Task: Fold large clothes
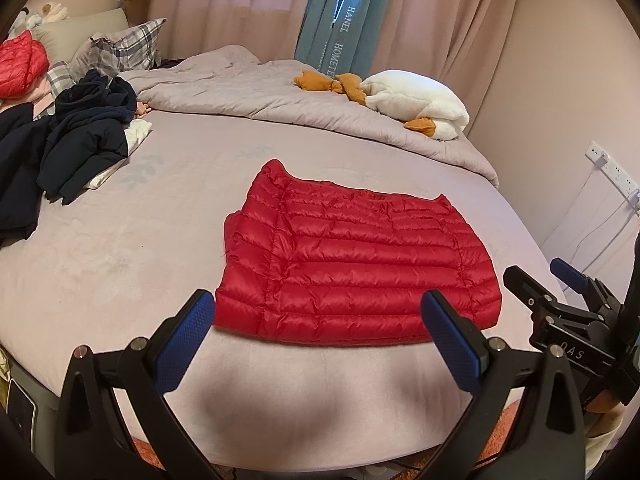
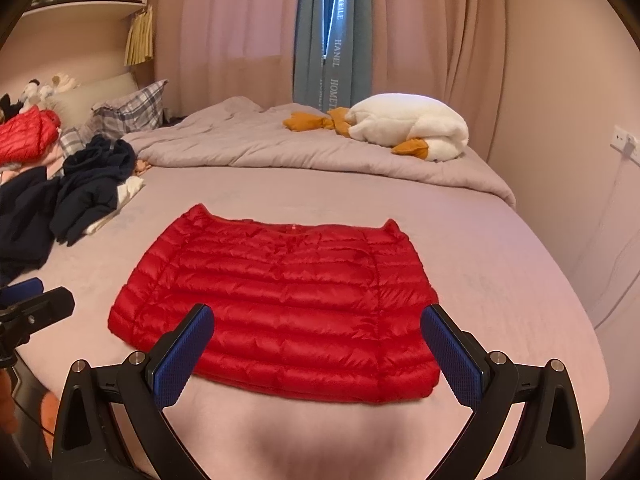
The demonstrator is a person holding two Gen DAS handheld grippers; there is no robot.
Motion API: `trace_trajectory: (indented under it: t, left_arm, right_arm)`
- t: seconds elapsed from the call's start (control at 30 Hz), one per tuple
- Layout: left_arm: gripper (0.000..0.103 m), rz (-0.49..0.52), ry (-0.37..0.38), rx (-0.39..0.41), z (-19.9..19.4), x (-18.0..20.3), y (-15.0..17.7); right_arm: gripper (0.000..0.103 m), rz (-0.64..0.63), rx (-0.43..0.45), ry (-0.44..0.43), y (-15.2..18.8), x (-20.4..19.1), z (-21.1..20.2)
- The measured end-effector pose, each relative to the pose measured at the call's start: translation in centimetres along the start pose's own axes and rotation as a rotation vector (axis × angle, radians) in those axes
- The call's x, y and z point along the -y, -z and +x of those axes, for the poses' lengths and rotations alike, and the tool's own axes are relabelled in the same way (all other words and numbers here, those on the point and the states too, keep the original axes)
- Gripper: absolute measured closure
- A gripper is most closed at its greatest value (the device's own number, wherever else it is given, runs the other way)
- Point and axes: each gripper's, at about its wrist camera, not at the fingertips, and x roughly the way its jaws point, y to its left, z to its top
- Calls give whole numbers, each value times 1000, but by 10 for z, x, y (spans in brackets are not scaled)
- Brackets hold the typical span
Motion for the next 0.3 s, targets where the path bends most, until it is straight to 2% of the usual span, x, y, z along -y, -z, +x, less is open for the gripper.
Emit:
trace_trajectory:
  t: [0.3]
  left_arm:
    - [0,8,-2,-2,1,2,2]
  right_arm:
    - [1,2,-1,-1,0,1,0]
